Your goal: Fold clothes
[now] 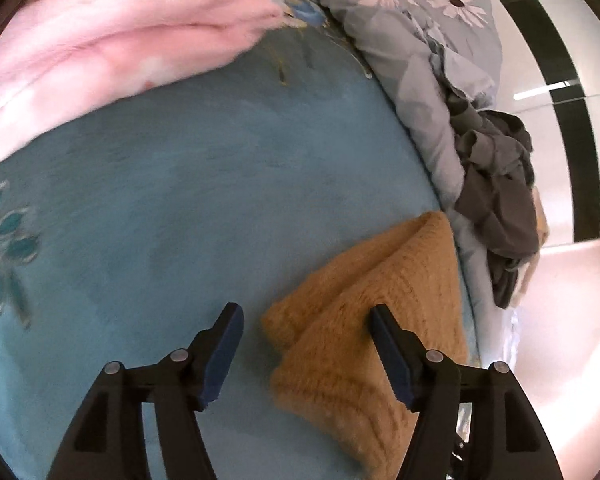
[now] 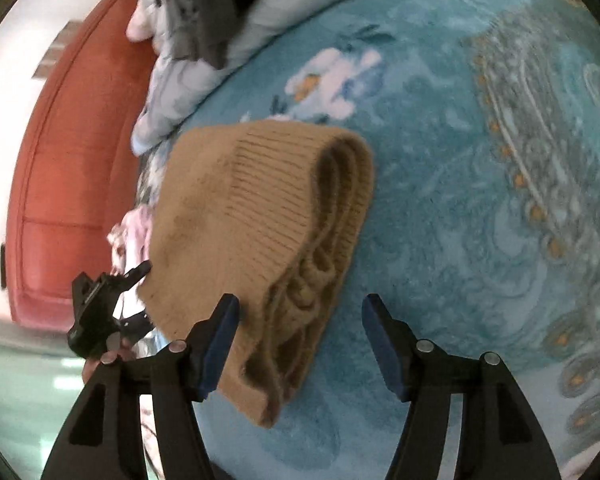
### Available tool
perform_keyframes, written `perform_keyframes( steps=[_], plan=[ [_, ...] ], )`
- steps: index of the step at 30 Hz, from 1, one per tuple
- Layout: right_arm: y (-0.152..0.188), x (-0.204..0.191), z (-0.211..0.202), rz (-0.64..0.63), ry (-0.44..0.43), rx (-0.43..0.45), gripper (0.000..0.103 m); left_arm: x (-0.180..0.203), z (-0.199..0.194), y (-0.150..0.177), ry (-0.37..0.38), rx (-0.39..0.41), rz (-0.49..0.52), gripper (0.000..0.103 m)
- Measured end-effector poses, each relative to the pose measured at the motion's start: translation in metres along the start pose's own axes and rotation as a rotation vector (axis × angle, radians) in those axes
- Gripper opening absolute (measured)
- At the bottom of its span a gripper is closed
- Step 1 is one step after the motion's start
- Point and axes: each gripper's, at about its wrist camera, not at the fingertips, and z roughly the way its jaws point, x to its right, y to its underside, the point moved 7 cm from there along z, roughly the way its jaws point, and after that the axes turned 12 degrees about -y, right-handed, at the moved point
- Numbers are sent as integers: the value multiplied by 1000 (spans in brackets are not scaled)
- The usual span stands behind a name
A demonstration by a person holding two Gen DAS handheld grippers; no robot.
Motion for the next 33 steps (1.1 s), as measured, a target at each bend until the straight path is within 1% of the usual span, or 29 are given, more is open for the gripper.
perform_keyframes(
  steps=[4,7,9,10,12,13,14,16,17,18,19,20,22,26,30,33],
  plan=[
    [-6,-4,6,21,-4,86,65,4,12,-4,38,-27,33,72],
    [-12,-4,11,49,-9,117,68,8,16,-6,67,-37,50,77],
    [-14,-3,14,74,-13,142,68,11,15,-7,92,-33,56,78],
    [-15,-3,15,80,-13,149,68,13,14,-7,115,-30,64,77],
    [-16,-3,16,96,-13,161,68,16,13,-6,112,-19,81,76],
    [-17,-3,16,109,-12,164,66,16,12,-5,103,-8,92,72],
    [-18,-2,16,122,-14,166,62,16,12,-4,97,-4,93,69],
    [-19,-1,16,153,-25,167,53,15,11,-3,88,1,89,56],
    [-19,-1,17,168,-30,167,51,14,9,-3,90,4,85,52],
    [-20,-1,17,177,-34,167,49,14,8,-2,93,6,81,45],
    [-20,-2,18,178,-34,166,46,14,6,-1,97,8,77,41],
    [-21,-3,18,177,-34,163,43,15,3,-1,96,14,74,39],
    [-23,-6,17,175,-41,157,40,18,-4,2,87,29,59,36],
    [-28,-15,12,156,-68,145,36,25,-22,11,72,61,55,34],
    [-38,-41,3,68,-104,110,34,27,-55,29,65,104,47,33],
    [-38,-61,4,4,-129,53,34,14,-79,47,68,119,-3,33]
  ],
)
